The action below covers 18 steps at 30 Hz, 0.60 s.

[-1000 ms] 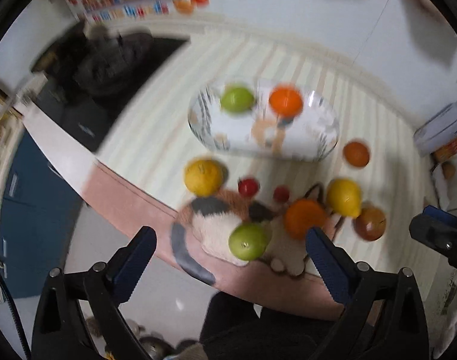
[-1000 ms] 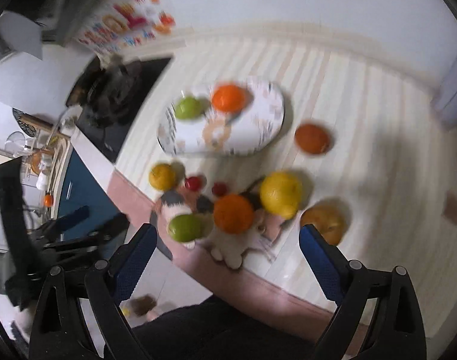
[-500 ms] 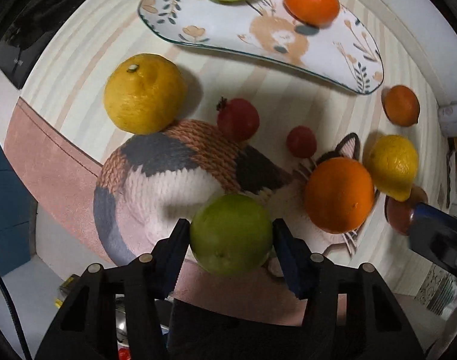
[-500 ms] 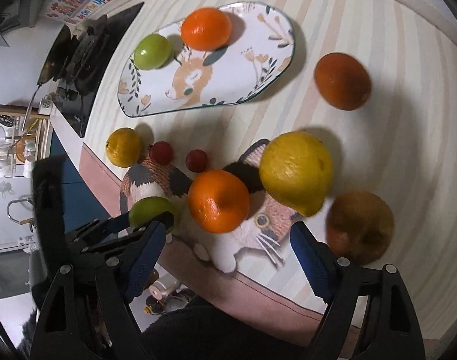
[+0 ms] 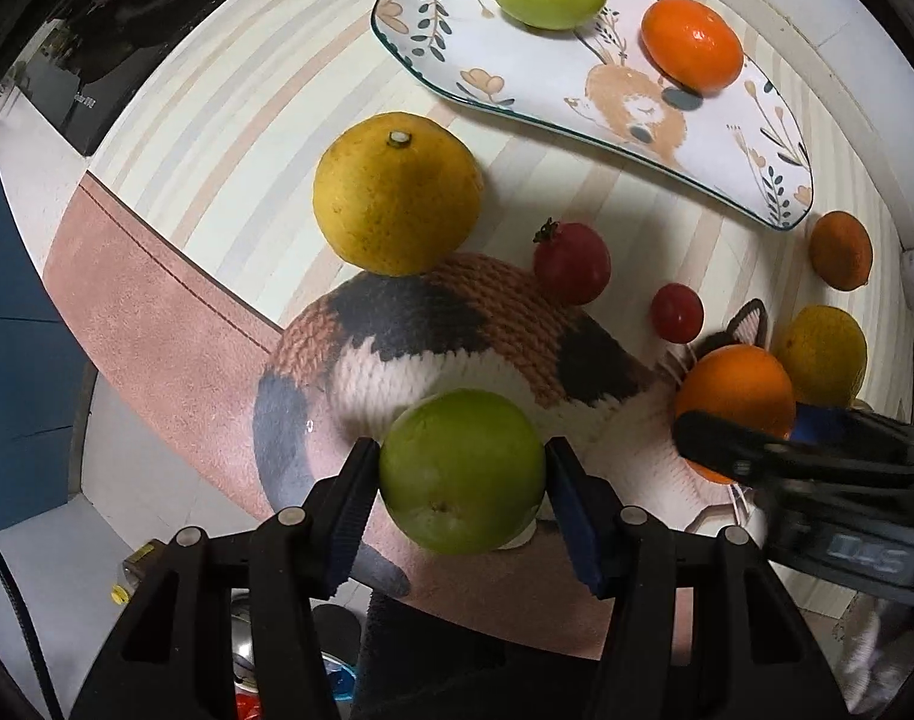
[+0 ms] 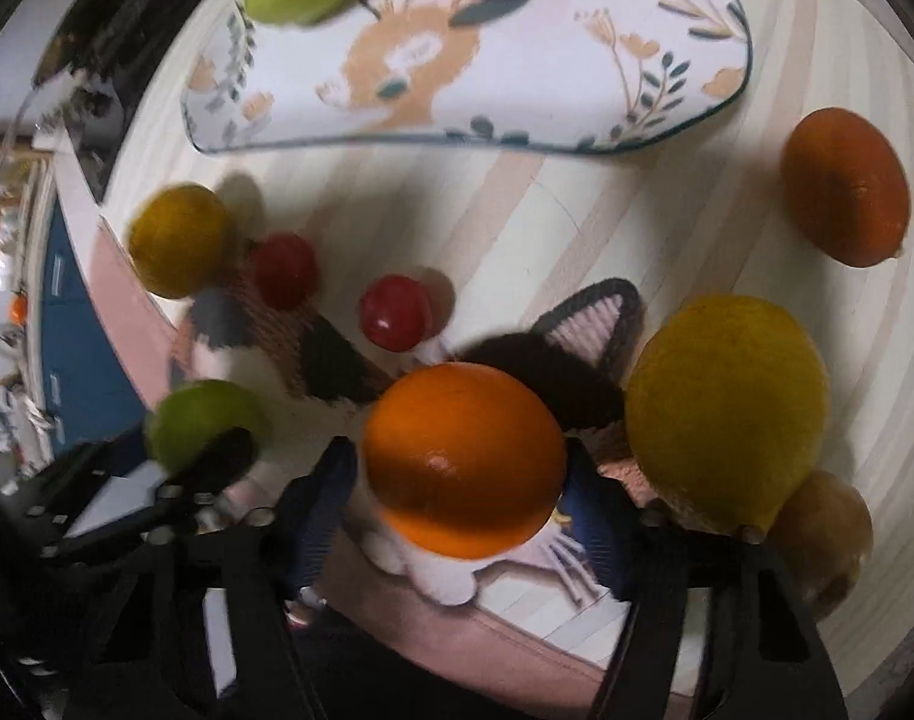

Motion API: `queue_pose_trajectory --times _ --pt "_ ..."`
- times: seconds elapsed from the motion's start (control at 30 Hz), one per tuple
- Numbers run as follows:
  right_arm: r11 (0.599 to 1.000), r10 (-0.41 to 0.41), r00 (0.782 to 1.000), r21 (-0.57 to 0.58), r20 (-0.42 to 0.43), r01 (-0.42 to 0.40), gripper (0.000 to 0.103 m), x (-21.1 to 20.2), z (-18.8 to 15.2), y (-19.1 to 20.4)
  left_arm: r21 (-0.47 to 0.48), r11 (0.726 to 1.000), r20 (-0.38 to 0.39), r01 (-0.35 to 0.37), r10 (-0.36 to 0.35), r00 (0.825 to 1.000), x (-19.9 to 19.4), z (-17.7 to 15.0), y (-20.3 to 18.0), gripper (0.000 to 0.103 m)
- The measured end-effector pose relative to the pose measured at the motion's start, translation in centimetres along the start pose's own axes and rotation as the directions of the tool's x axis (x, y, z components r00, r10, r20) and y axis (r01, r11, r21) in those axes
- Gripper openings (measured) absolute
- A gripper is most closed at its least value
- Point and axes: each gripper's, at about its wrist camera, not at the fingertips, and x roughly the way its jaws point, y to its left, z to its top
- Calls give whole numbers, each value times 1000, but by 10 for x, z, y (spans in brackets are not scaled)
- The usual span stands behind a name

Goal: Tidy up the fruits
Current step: 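Grasp a second green apple with the left tool while the right tool grasps an orange, then place the green apple and orange on the plate and open both tools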

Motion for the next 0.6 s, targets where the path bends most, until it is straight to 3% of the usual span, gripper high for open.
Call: queue_pose_trajectory --times 0.27,0.47,0.6 --pt "1000 20 999 -18 34 -19 66 -12 -9 -1 -11 1000 8 19 -18 1000 -7 20 13 53" --pt "996 91 989 -30 113 -88 66 -63 -9 0 21 997 70 80 -81 994 -51 31 3 53" --pt "991 132 975 -18 182 -131 65 -96 11 -5 61 991 146 122 -130 981 -97 62 -2 53"
